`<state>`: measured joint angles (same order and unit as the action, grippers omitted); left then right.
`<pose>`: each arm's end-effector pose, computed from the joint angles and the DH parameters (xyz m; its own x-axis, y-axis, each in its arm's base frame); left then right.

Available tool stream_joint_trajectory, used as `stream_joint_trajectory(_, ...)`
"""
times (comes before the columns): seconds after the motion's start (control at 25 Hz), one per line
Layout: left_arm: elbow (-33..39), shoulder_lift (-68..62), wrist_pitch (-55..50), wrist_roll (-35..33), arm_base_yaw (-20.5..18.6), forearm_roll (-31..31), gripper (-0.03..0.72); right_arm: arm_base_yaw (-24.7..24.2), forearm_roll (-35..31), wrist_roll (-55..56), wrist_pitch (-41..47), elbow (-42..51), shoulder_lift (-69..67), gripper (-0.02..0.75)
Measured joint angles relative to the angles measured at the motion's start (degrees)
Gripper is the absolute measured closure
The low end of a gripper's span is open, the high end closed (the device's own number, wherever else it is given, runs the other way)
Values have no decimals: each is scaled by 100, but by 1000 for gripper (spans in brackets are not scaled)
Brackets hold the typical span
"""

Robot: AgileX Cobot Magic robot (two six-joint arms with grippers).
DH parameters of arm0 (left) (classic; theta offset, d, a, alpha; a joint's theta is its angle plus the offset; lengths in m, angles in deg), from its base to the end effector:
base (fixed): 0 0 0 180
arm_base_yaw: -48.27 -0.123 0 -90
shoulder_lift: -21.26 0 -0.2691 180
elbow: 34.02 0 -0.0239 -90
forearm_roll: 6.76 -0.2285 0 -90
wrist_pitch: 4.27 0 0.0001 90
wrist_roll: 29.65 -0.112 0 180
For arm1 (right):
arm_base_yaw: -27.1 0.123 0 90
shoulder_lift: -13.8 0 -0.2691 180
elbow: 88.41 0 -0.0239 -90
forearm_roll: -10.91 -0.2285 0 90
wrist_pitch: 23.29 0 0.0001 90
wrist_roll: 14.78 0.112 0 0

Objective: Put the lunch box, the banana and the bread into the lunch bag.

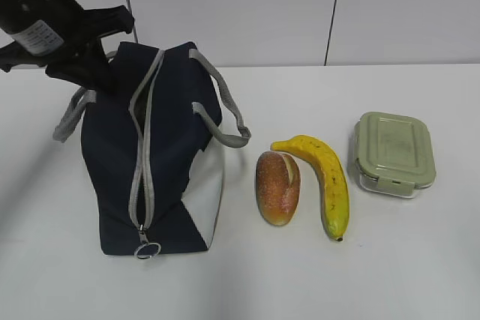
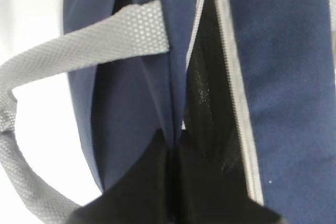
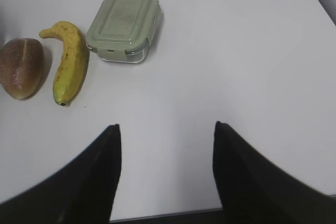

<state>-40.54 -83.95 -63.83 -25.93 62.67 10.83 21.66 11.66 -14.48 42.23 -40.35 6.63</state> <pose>0.3242 -0.1134 0.2722 -0.9448 0.0210 -0.3270 0.1318 0.9380 -0.3206 0.0031 -0.0016 0.2492 -0.5090 0.0483 -0.8594 0.1049 0.9945 -0.0063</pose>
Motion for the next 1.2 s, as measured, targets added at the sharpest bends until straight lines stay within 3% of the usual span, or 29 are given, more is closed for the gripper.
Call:
stream_joint_trajectory(0.48,0,0,-42,0,0,0,688,188,-180,0,-546,-90,-2191,321)
stream_joint_trajectory(0.92,0,0,-97,0,0,0,688,275,-1237,-494,-1778,-93,-4021,321)
stream_joint_trajectory(1.2,-7,0,-126,0,0,0,688,275,-2417,-1876,-2139,-627,-5601,321)
